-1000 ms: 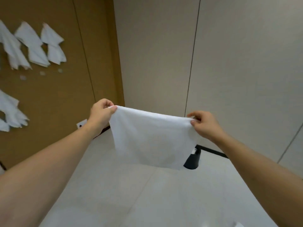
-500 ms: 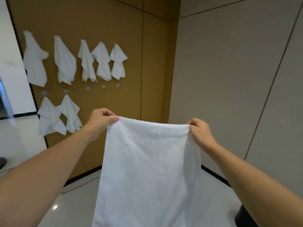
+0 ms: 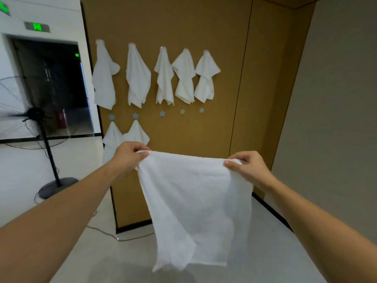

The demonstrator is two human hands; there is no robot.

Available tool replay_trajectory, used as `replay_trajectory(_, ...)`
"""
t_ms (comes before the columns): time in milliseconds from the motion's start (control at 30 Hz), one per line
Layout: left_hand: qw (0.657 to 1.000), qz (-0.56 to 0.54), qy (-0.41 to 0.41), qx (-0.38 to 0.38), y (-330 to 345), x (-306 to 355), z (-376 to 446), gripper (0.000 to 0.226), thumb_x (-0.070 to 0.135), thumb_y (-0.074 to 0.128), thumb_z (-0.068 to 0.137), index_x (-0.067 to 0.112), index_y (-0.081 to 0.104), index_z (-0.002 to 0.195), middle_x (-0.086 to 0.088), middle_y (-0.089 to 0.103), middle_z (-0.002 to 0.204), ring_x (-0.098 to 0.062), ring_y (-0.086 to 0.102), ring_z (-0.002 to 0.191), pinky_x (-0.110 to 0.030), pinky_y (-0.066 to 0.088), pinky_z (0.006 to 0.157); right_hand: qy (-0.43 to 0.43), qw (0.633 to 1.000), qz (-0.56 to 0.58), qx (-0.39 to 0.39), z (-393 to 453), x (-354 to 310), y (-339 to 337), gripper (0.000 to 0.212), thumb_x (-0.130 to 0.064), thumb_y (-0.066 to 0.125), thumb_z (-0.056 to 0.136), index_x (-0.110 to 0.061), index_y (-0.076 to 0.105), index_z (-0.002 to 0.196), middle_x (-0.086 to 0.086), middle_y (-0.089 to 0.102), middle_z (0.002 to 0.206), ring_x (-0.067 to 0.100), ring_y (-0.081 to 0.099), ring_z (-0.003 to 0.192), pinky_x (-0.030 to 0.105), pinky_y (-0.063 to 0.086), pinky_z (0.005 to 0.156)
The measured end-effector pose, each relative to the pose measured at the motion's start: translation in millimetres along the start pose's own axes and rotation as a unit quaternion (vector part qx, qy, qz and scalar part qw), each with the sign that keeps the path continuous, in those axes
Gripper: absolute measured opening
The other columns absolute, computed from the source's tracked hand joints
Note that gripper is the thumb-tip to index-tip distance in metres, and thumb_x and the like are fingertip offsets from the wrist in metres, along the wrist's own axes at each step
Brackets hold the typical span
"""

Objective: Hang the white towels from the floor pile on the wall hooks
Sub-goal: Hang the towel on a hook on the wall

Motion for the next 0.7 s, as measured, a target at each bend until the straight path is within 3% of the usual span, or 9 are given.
replay_trajectory(100,0.999,0.011,-0.006,0.042,4.7,-11.4,45.6,0.011,0.014,0.066,0.089,0.02,0.075,0.09,0.0,0.071,0.097,-0.02,0.064,0.096,-0.04,0.054,0.09,-0.027,0.999,-0.01,-0.023,66.5,14.9,14.8,0.015,-0.041,0.074,0.083,-0.027,0.076,0.078,-0.012,0.072,0.082,0.008,0.066,0.082,0.033,0.056,0.071)
replay_trajectory(233,0.996,0.05,-0.018,0.076,17.4,-13.1,108.4,0.016,0.014,0.065,0.089,0.025,0.072,0.08,0.001,0.071,0.097,-0.019,0.062,0.097,-0.037,0.05,0.091,-0.043,0.995,-0.066,-0.058,161.6,32.9,32.3,0.018,-0.034,0.07,0.087,-0.019,0.072,0.078,-0.001,0.07,0.08,0.017,0.065,0.079,0.036,0.053,0.071)
replay_trajectory(367,0.992,0.062,-0.037,0.105,30.8,-12.5,168.0,0.025,0.005,0.059,0.087,0.024,0.07,0.076,0.001,0.069,0.093,-0.018,0.061,0.092,-0.028,0.045,0.077,-0.072,0.992,-0.077,-0.073,247.5,42.6,49.6,0.021,-0.028,0.06,0.095,-0.013,0.063,0.082,0.004,0.063,0.082,0.019,0.058,0.078,0.029,0.043,0.063)
replay_trajectory(533,0.99,0.04,-0.066,0.118,52.7,-30.4,235.9,0.041,-0.01,0.038,0.074,0.022,0.063,0.069,-0.002,0.062,0.075,-0.021,0.055,0.072,-0.026,0.04,0.059,-0.098,0.988,-0.093,-0.07,329.3,57.2,77.8,0.024,-0.025,0.054,0.097,-0.013,0.054,0.077,0.004,0.058,0.076,0.017,0.052,0.069,0.03,0.039,0.058)
replay_trajectory(633,0.987,-0.015,-0.078,0.138,64.7,-46.9,278.3,0.045,-0.009,0.034,0.071,0.023,0.062,0.058,0.001,0.058,0.07,-0.021,0.051,0.067,-0.023,0.037,0.053,-0.098,0.987,-0.095,-0.08,373.3,72.9,101.4,0.026,-0.026,0.056,0.093,-0.016,0.051,0.069,0.002,0.055,0.07,0.016,0.05,0.064,0.03,0.038,0.056)
replay_trajectory(700,0.984,-0.051,-0.099,0.139,70.1,-60.4,308.0,0.038,-0.001,0.038,0.067,0.023,0.063,0.052,0.003,0.058,0.07,-0.021,0.051,0.072,-0.025,0.037,0.057,-0.098,0.987,-0.095,-0.087,403.3,85.0,117.8,0.027,-0.027,0.057,0.092,-0.015,0.053,0.067,0.003,0.055,0.068,0.017,0.051,0.064,0.031,0.04,0.057)
Point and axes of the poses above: each hand's wrist, its own z-axis towards the middle knuckle, its own y-axis out of the palm, x = y × z, the point moved 6 cm from there along z, towards the middle knuckle
